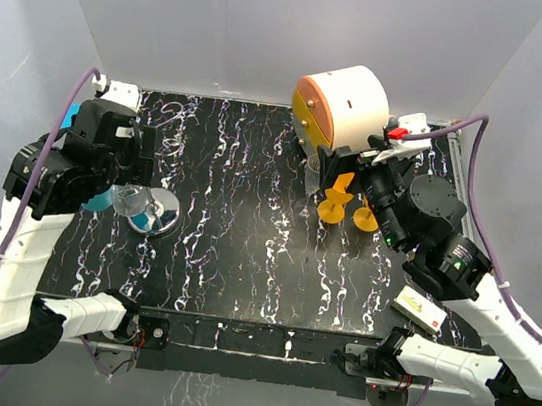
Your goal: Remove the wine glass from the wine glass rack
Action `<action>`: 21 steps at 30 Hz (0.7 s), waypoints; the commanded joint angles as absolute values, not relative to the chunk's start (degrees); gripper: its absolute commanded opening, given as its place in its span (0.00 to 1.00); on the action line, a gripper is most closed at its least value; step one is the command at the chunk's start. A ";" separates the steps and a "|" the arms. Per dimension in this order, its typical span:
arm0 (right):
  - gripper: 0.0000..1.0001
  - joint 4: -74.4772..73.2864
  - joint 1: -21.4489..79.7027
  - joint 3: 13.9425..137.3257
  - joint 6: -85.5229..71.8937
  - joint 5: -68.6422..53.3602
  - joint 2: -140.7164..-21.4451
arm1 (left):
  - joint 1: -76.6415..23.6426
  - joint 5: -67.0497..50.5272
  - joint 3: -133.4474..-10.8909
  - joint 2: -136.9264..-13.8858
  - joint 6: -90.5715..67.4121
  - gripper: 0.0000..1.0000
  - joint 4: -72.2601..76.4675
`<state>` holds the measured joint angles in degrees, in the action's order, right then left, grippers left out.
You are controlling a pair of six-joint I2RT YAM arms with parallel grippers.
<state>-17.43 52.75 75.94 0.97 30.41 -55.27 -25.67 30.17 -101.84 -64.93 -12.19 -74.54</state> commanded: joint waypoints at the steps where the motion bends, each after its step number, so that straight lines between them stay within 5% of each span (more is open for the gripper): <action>1: 0.98 -14.24 52.73 75.59 0.76 30.16 -55.45 | -26.02 29.28 -103.94 -64.43 -12.22 0.76 -74.76; 21: 0.98 -13.43 52.73 75.19 -0.35 29.25 -54.97 | -26.02 28.34 -99.01 -63.90 -12.10 0.61 -74.93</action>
<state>-17.34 52.75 75.20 -0.05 29.61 -55.77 -25.69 28.14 -99.59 -64.64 -12.40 -74.24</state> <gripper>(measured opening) 0.983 0.609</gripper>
